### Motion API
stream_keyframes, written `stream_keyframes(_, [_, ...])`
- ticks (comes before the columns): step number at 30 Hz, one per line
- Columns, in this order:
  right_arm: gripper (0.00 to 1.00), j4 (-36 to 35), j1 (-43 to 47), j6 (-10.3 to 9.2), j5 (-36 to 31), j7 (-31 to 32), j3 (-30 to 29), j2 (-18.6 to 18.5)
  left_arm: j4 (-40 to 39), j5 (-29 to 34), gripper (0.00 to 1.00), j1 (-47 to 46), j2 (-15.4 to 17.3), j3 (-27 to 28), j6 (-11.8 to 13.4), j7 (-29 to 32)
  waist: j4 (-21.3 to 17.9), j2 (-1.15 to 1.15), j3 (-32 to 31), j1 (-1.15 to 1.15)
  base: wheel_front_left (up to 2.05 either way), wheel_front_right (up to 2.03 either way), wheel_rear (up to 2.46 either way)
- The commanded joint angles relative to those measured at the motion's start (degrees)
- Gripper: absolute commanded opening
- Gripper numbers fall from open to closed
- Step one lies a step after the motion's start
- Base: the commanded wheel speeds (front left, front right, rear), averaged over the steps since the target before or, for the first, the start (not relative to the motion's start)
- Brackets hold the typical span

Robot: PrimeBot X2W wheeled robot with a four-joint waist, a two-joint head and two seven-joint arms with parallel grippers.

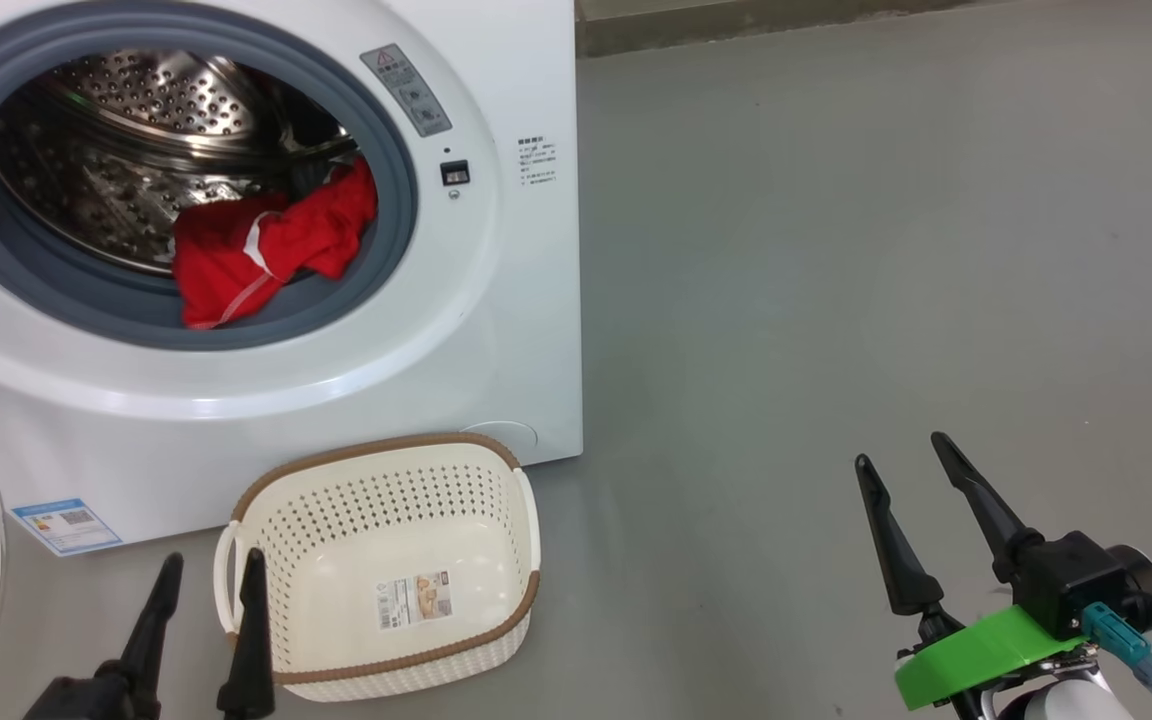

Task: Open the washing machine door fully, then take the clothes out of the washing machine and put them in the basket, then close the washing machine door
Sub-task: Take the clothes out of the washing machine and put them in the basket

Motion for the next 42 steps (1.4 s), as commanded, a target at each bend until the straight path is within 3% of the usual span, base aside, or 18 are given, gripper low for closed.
stream_keyframes(1, [1.00,-1.73,-0.53,0.02,-0.06,-0.37,0.99,-0.68,-1.59,0.35,1.00,-0.28,1.14,2.30,0.40,-0.67,0.03,0.00,-0.02,0.00,0.00,0.00,0.00])
stream_keyframes(17, [1.00,-1.46,-0.54,0.02,0.16,-0.37,1.28,-0.93,-2.33,0.43,1.00,0.26,1.06,2.69,1.70,-0.73,0.37,0.00,-0.30,0.00,0.15,-0.15,0.00])
stream_keyframes(26, [1.00,-1.12,-1.19,0.02,0.75,-0.37,2.33,-1.15,-2.83,-0.08,1.00,-0.17,0.91,2.38,1.78,-0.73,0.58,0.00,0.06,0.00,1.41,-1.41,0.00])
stream_keyframes(31, [1.00,-0.73,-1.44,0.02,1.07,-0.37,2.61,-1.36,-3.37,-3.55,1.00,-0.68,-0.44,2.44,-0.29,-0.68,0.62,0.00,0.30,0.00,1.88,-1.88,0.00])
stream_keyframes(42, [1.00,-0.33,-1.38,0.02,1.35,-0.37,3.42,-1.50,-3.14,-1.71,1.00,-0.93,0.57,2.36,1.37,-0.67,0.48,0.00,0.23,0.00,0.80,-0.80,0.00])
